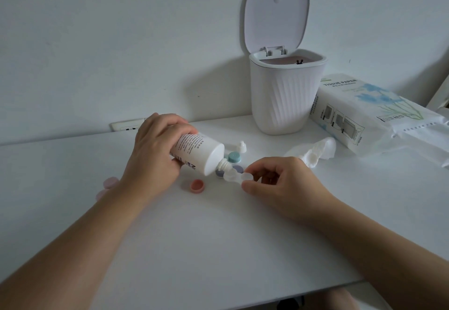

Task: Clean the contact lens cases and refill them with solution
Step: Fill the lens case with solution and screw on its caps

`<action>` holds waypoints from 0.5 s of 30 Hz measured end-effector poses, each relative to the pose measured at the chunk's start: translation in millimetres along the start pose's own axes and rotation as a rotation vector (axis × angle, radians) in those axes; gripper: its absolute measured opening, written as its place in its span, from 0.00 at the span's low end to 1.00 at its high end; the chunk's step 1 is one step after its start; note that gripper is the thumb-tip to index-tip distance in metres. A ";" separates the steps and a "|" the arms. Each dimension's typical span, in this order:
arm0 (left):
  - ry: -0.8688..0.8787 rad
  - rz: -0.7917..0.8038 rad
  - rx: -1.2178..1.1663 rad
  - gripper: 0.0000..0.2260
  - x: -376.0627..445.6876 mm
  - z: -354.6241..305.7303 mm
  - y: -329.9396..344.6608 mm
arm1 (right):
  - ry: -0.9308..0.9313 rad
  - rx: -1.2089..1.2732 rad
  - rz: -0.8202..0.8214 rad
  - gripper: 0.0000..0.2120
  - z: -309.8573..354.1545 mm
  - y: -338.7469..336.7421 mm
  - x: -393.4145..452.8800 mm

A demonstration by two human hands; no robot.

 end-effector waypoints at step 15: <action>-0.065 0.037 -0.087 0.28 -0.5 2.4 0.8 | -0.002 0.002 -0.010 0.02 1.1 -0.7 0.0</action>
Point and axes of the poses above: each hand's wrist, its own x-axis towards the middle knuckle, its own y-axis out of the palm, z = x × y, the point moved 5 cm from there along x, towards the middle knuckle, and after that the axes turned 9 degrees about -y, right-handed, at the moved point
